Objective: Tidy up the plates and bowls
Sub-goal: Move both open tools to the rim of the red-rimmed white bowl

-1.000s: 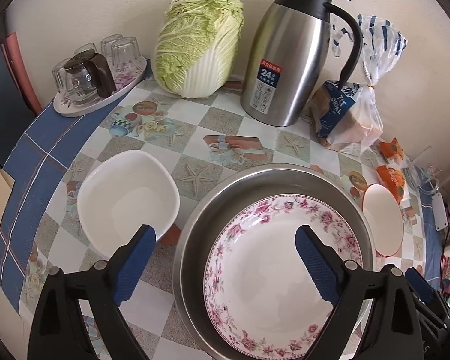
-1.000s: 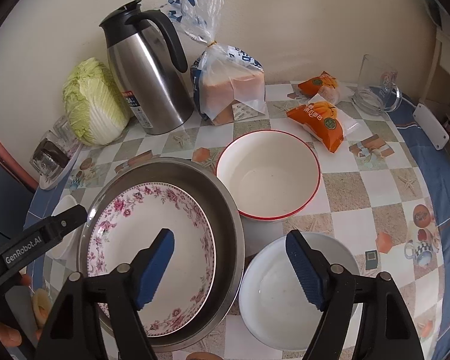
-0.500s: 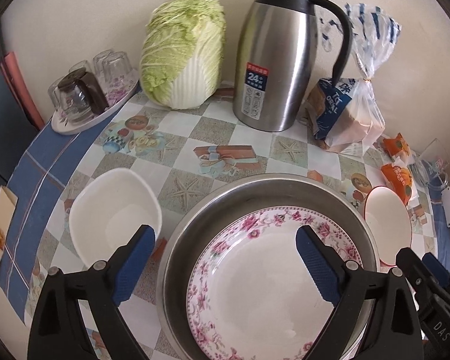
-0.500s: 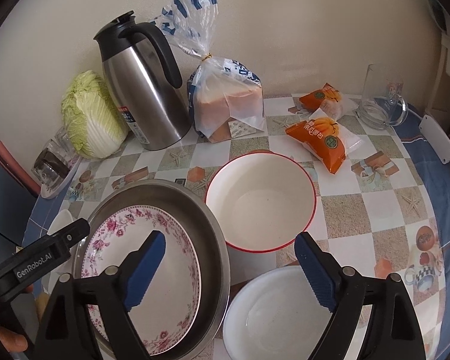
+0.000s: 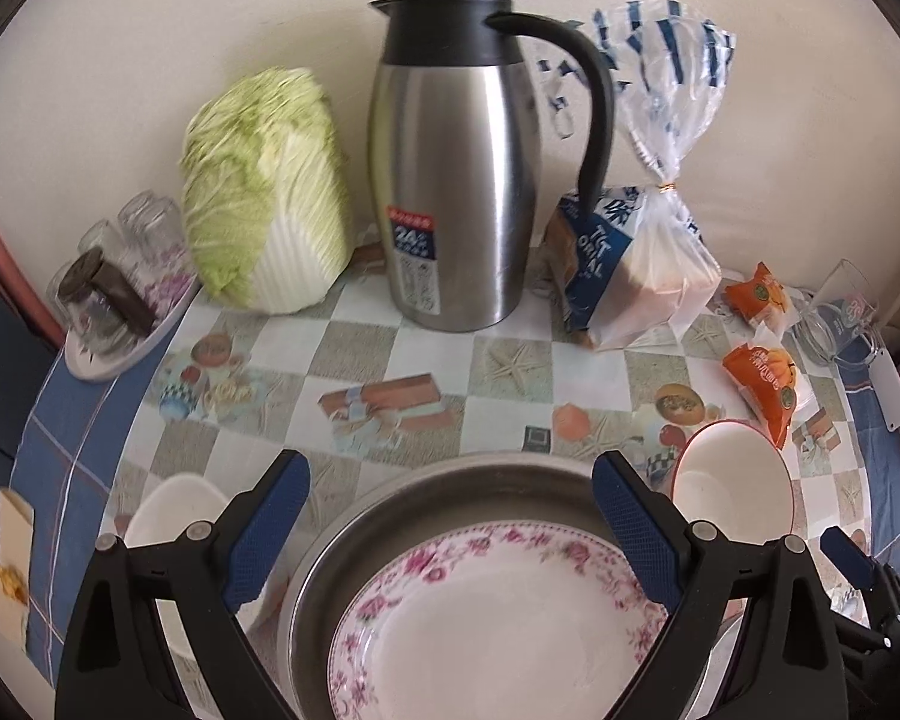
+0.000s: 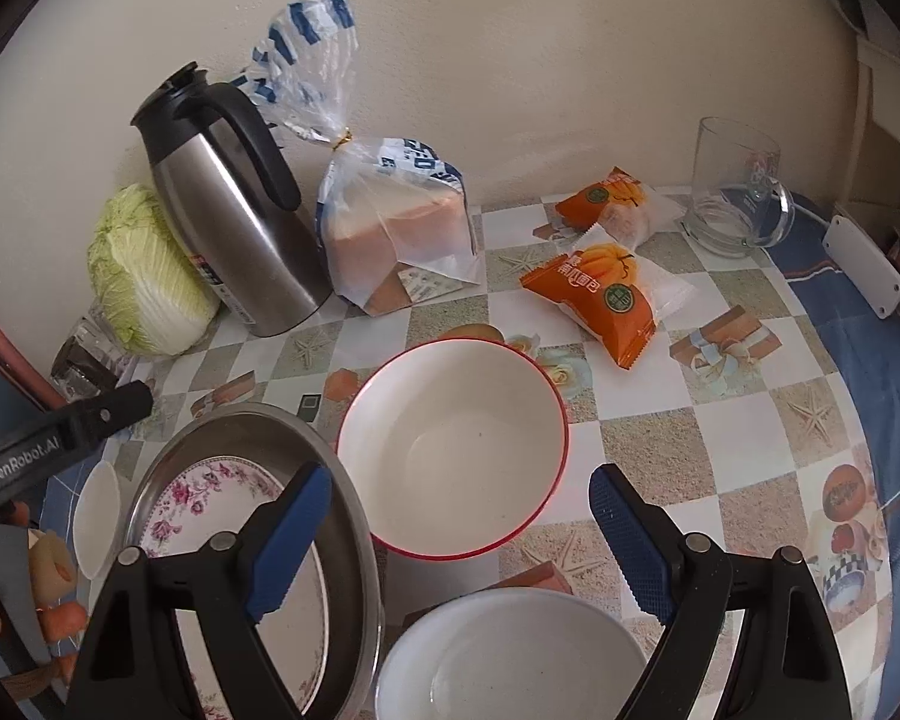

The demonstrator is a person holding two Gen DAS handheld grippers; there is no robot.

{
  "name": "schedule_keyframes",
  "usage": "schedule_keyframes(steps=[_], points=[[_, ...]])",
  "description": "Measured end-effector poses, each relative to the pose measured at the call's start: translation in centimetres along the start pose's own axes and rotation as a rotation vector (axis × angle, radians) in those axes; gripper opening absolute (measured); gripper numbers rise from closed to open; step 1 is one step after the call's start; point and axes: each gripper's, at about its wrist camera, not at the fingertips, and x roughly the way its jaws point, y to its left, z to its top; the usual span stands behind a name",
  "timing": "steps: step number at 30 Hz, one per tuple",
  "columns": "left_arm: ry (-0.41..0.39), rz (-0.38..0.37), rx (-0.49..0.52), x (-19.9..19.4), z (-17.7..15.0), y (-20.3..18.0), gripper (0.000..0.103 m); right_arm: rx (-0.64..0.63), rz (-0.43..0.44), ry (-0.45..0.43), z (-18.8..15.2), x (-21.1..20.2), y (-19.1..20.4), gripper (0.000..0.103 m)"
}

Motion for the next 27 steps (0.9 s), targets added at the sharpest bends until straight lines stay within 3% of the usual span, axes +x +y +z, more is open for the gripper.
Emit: schedule_keyframes(steps=[18,24,27], points=[[0.122,-0.096,0.158,4.0,2.4,-6.0,0.095,0.068,-0.043,0.045,0.1,3.2,-2.4,0.089],[0.157,-0.079,0.238,5.6,1.6,-8.3,0.094,0.083,-0.032,0.069,-0.2,4.6,-2.6,0.079],[0.173,-0.086,0.261,6.5,1.2,-9.3,0.075,0.095,-0.020,0.085,-0.4,5.3,-2.8,0.065]])
